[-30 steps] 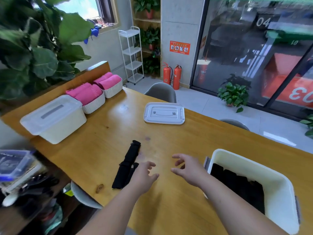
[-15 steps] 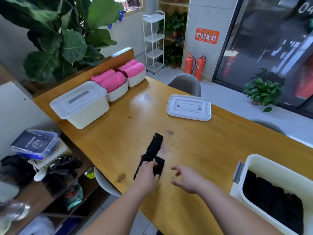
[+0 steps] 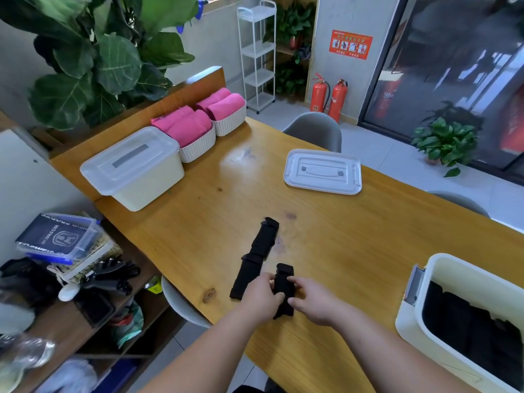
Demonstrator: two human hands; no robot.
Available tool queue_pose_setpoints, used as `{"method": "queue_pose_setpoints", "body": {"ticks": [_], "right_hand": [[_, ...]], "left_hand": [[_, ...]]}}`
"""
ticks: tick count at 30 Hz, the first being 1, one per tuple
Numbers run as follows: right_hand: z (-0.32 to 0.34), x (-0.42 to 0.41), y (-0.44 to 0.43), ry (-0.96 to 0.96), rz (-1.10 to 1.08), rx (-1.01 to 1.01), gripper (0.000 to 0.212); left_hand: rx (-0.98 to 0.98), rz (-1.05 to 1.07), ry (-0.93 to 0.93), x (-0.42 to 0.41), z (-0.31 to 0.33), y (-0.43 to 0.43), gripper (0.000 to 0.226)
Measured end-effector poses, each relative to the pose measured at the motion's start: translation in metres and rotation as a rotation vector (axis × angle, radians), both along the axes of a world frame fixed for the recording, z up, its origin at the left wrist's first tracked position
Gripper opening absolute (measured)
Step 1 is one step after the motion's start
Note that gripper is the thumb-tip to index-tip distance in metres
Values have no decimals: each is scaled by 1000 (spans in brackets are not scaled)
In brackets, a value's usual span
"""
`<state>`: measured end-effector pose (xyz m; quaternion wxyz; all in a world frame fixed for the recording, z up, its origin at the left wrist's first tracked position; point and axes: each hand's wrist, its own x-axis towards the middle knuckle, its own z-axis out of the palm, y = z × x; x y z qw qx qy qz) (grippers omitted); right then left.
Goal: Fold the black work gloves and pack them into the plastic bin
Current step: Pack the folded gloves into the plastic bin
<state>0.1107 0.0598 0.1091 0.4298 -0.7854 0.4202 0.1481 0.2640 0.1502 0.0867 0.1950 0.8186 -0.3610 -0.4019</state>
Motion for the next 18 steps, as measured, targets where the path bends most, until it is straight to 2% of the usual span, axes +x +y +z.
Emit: {"method": "queue_pose_setpoints", "body": {"ticks": [5, 9, 14, 18], "right_hand": [[-2, -7, 3, -81, -157, 95, 61], [3, -16, 0, -162, -240, 131, 57], [20, -27, -12, -295, -336, 104, 52], [36, -40, -27, -381, -433, 38, 59]], "left_hand": [[27, 114, 85, -5, 0, -8, 61], [-2, 181, 190, -7, 1, -13, 52], [-98, 293, 403, -5, 13, -23, 44], [-209, 292, 546, -9, 39, -35, 36]]}}
